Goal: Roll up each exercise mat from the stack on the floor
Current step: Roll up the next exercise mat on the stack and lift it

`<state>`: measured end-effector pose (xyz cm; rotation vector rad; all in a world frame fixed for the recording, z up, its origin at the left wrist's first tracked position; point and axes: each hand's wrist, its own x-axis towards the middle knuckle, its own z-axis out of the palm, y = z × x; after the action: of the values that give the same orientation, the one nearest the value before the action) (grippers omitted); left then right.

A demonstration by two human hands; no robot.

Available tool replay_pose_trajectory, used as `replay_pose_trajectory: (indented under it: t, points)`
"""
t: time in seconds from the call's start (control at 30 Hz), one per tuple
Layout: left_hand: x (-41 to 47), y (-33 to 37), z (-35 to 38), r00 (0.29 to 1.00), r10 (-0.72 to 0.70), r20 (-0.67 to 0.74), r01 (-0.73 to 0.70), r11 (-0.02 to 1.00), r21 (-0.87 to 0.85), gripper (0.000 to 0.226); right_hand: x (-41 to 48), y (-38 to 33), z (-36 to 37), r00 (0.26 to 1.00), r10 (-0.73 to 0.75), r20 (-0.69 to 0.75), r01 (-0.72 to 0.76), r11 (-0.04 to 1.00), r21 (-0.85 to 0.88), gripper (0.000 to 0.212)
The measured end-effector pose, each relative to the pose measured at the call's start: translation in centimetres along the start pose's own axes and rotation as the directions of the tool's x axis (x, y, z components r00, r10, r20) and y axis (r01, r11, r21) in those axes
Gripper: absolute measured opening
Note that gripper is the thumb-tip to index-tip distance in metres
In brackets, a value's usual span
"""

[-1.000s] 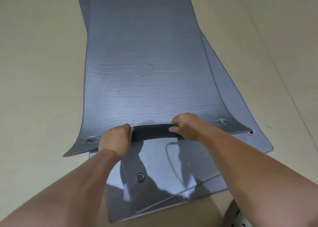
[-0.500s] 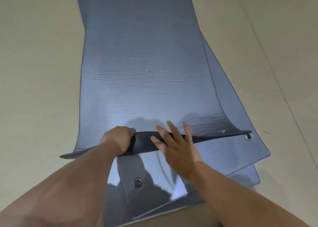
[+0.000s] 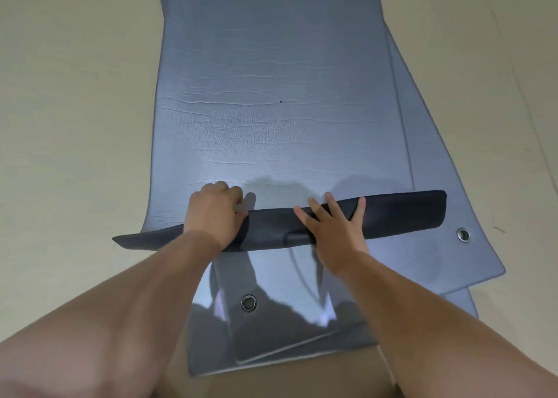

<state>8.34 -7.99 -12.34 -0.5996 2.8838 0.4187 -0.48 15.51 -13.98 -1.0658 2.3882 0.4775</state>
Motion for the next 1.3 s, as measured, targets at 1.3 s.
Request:
replay_pose_trajectory:
  t: [1.3]
  points:
    - [-0.9,-1.6,0.5,0.767,0.069,0.638,0.204,0.917,-0.343,0.015,-1.1,2.7,-3.5,0.939,-0.190,0.286,-0.057,0.736,0.675,0.056]
